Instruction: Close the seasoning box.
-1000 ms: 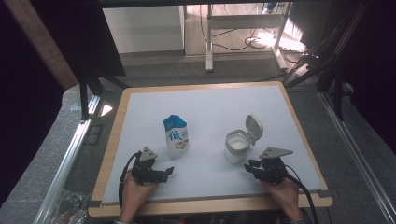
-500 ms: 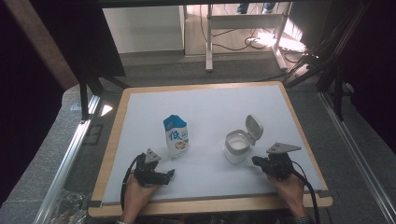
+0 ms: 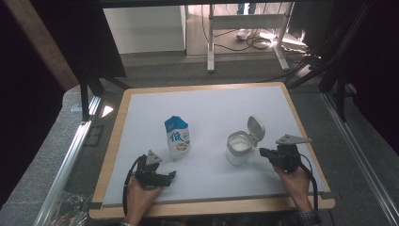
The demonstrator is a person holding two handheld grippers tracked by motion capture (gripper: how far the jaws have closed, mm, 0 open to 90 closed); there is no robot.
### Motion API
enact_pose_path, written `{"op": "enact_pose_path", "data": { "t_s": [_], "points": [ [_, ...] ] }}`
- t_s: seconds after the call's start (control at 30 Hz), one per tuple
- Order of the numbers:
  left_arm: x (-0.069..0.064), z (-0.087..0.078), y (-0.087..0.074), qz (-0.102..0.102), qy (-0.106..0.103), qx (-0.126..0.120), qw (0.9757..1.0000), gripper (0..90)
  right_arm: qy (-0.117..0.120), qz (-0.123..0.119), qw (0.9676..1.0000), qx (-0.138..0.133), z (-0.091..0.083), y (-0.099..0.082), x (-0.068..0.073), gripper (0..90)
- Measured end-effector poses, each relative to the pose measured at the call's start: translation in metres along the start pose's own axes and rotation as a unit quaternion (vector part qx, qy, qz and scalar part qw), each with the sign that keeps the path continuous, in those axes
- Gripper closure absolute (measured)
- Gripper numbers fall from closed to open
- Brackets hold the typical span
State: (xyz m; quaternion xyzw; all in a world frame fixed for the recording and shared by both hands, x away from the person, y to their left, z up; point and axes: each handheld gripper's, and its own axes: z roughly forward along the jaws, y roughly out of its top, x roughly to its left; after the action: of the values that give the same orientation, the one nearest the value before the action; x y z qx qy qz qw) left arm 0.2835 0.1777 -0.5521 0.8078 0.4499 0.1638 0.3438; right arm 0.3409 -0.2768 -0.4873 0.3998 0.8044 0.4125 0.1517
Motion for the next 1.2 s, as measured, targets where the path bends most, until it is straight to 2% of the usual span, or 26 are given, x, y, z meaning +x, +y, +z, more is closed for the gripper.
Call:
{"op": "enact_pose_path", "data": {
  "t_s": [0.13,0.5,0.93,1.2],
  "points": [
    [0.0,0.0,0.0,0.0,0.0,0.0,1.0,6.7,-0.005,0.004,0.9999,-0.008,-0.003,0.007,-0.004,89.5],
    [0.0,0.0,0.0,0.0,0.0,0.0,1.0,6.7,-0.004,-0.008,0.9995,-0.029,-0.014,0.032,-0.007,89.4],
    [0.0,0.0,0.0,0.001,0.0,0.0,1.0,6.7,0.026,-0.001,0.9989,-0.04,-0.02,0.053,-0.008,89.4],
    [0.0,0.0,0.0,0.001,0.0,0.0,1.0,6.7,0.041,-0.004,0.9982,-0.043,-0.019,0.06,-0.003,89.4]
  ]
}}
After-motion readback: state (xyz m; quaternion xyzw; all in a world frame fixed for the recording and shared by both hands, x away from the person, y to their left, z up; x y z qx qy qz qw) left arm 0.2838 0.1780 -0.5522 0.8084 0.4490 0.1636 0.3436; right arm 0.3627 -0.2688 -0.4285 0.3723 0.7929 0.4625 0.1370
